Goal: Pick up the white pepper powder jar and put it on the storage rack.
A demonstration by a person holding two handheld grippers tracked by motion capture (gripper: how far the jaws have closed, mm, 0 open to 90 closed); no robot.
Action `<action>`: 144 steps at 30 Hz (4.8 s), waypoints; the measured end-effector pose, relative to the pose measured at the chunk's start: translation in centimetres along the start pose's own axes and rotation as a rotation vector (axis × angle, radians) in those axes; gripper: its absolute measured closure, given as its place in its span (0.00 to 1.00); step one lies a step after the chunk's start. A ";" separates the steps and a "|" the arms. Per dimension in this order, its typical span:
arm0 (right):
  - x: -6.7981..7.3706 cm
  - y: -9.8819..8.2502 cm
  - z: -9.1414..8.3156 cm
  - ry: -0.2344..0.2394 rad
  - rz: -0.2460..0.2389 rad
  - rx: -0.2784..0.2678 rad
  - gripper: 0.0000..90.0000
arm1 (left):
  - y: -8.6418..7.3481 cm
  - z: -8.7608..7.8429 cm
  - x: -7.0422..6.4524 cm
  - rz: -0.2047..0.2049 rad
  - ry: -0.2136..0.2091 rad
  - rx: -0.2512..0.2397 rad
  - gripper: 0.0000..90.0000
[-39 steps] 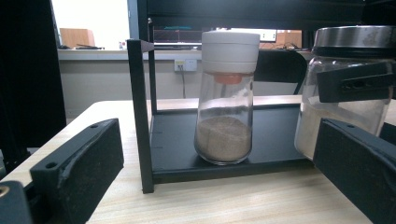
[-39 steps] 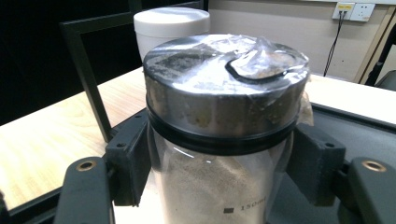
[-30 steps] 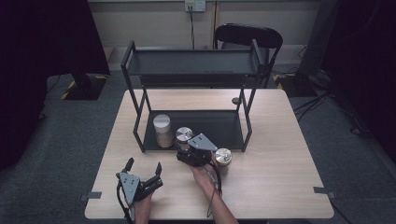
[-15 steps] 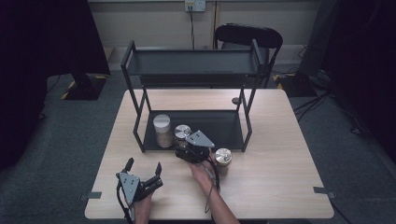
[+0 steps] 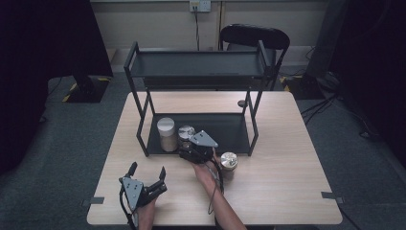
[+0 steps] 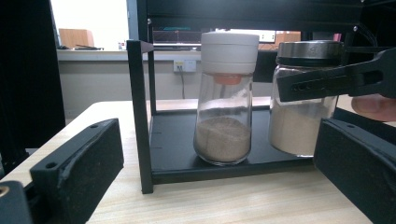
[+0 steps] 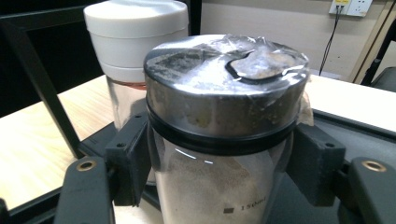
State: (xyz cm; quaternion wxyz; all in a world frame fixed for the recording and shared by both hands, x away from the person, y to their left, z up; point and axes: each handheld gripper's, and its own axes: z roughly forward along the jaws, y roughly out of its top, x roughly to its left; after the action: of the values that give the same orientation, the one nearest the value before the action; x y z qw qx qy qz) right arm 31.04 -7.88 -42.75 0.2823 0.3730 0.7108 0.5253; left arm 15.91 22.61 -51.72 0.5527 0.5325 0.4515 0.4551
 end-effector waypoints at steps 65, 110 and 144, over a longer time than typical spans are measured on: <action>-1.0 -0.8 2.9 -0.023 0.016 0.034 0.34 | 0.1 0.0 0.1 0.005 -0.010 0.004 0.01; -0.7 -0.8 1.9 -0.042 0.055 -0.010 0.00 | 0.1 0.0 0.1 0.005 -0.009 0.004 0.01; 1.7 -0.2 -2.8 0.000 0.013 -0.130 0.01 | 0.1 0.0 0.1 0.006 -0.010 0.004 0.01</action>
State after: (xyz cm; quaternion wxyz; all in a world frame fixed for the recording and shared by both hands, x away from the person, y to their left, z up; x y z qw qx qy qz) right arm 27.78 -8.02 -42.17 0.3024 0.3585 0.6728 0.5722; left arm 15.93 22.67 -51.65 0.5524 0.5372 0.4482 0.4533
